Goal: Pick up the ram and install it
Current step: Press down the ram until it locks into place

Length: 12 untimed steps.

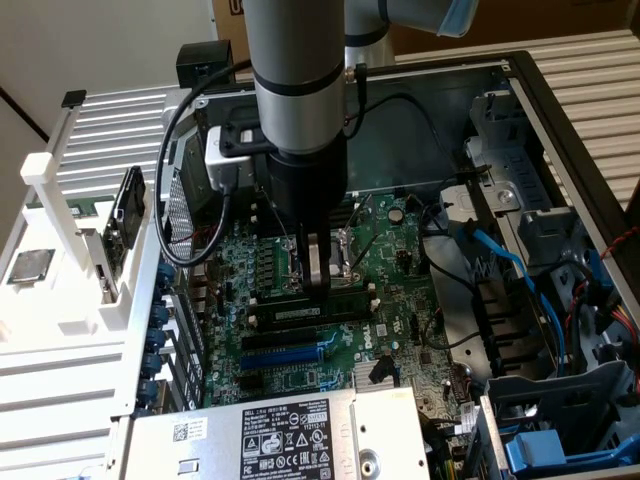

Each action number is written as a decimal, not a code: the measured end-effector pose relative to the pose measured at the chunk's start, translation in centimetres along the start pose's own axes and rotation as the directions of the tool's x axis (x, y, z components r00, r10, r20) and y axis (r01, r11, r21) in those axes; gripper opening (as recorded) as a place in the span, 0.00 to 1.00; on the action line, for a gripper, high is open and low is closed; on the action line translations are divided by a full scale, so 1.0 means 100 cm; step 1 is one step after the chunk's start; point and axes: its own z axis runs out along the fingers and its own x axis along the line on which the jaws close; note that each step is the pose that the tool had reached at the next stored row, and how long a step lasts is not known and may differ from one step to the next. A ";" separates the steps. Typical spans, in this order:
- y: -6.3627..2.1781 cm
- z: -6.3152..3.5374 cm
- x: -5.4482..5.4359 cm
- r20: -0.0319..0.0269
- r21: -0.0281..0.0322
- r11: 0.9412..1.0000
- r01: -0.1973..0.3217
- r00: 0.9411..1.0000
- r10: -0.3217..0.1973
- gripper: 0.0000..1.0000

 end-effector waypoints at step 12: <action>0.0000 0.0013 0.002 -0.001 0.000 1.000 0.000 1.000 0.000 0.11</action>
